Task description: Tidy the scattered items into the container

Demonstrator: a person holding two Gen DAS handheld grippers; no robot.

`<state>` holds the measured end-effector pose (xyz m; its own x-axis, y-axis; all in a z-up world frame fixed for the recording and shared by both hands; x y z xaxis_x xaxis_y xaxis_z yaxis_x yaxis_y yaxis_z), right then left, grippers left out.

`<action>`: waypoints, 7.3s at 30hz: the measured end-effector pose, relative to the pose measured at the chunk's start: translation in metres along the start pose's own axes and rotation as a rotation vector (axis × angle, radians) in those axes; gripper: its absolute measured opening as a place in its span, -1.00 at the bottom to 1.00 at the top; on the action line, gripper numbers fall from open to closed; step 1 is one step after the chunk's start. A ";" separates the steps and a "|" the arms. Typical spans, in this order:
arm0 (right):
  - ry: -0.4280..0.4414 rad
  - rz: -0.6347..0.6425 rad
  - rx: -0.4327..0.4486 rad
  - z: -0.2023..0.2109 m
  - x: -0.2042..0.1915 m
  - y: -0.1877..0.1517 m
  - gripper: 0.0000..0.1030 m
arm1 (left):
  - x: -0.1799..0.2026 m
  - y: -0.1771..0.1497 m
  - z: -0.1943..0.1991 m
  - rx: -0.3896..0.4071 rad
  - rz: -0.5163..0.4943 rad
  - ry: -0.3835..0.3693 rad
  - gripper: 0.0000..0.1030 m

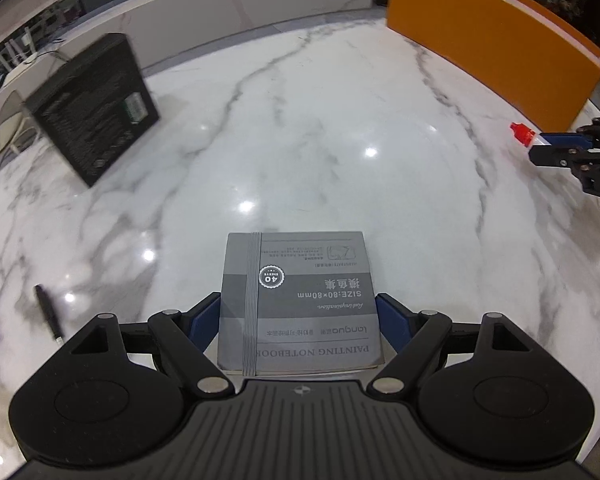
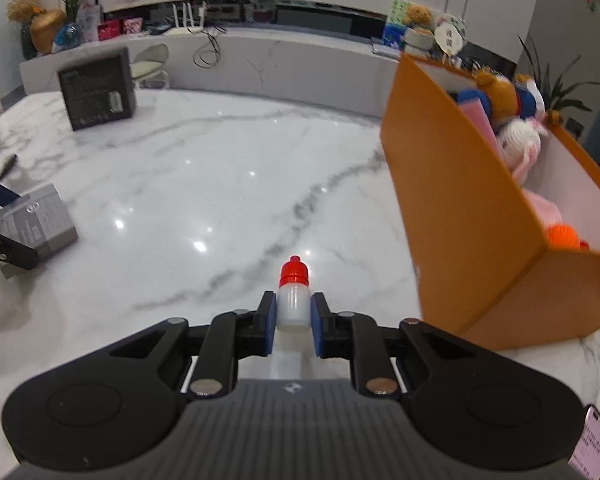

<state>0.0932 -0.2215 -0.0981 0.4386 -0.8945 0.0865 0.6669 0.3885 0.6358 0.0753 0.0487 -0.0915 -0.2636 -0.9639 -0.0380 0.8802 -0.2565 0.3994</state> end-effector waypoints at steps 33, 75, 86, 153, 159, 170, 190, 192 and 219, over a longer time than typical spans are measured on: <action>-0.023 0.010 0.454 0.171 0.073 0.176 -0.61 | 0.017 0.146 0.185 0.396 0.118 0.062 0.84; -0.067 -0.272 0.337 0.107 0.222 0.117 -0.61 | 0.240 0.259 0.080 0.361 -0.087 -0.126 0.84; -0.028 -0.255 0.139 0.040 0.240 0.091 -0.61 | 0.263 0.261 0.019 0.247 -0.104 -0.133 0.84; -0.029 -0.286 0.048 -0.004 0.276 0.086 0.33 | 0.271 0.301 -0.032 0.230 -0.215 0.061 0.94; -0.021 -0.289 0.065 0.002 0.278 0.087 0.34 | 0.272 0.300 -0.024 0.240 -0.217 0.073 0.94; -0.016 -0.286 0.090 0.017 0.280 0.088 0.38 | 0.278 0.297 -0.008 0.259 -0.226 0.092 0.94; -0.033 -0.276 0.141 0.059 0.275 0.086 0.45 | 0.289 0.285 0.031 0.309 -0.269 0.095 0.94; -0.038 -0.273 0.149 0.065 0.273 0.086 0.45 | 0.291 0.284 0.036 0.318 -0.272 0.093 0.94; -0.162 -0.264 0.343 0.154 0.231 0.065 0.91 | 0.263 0.219 0.091 0.471 0.037 -0.111 1.00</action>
<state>0.1448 -0.4369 0.0815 0.1627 -0.9866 -0.0107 0.4934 0.0719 0.8668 0.1630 -0.2541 0.0691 -0.2983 -0.9518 0.0716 0.6221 -0.1369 0.7709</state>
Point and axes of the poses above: each gripper's, at about its wrist camera, not at the fingertips, and z roughly against the way its jaws point, x to its right, y to its top, the point moved 6 cm from there along -z, roughly the way its jaws point, and after that the axes turned 4 degrees about -x, right-handed, at the moved point
